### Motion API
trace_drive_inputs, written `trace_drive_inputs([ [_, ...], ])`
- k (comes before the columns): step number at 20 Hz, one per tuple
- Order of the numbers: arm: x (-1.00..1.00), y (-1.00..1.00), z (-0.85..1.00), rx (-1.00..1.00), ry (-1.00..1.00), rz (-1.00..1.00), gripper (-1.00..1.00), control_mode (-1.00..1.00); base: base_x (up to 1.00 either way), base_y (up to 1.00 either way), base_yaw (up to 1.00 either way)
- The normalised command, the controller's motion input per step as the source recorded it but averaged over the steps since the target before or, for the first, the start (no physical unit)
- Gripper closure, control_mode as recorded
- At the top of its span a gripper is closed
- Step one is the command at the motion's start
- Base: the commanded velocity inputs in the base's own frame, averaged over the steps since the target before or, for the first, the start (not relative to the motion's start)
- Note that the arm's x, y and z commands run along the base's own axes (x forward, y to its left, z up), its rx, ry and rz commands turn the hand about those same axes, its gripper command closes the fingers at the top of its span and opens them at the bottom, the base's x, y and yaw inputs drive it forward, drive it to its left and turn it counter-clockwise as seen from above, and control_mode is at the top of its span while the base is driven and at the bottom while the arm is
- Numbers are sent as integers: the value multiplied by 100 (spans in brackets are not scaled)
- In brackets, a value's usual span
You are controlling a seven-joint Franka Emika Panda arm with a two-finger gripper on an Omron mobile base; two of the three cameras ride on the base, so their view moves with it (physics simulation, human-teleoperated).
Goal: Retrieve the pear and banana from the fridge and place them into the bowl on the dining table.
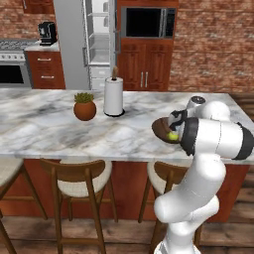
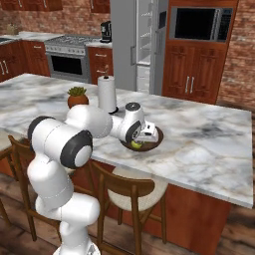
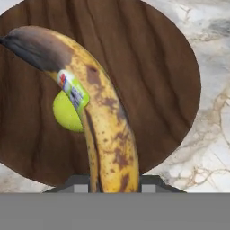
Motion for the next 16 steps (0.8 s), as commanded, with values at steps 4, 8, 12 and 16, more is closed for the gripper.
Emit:
trace_drive_inputs([
  [4, 44, -1, -19, 0, 0, 0, 100, -100, 0, 0, 0],
  [8, 47, 0, -15, 0, 0, 0, 100, -100, 0, 0, 0],
  [12, 43, 0, -16, 0, 0, 0, 100, -100, 0, 0, 0],
  [16, 41, -3, -19, 0, 0, 0, -100, -100, 0, 0, 0],
])
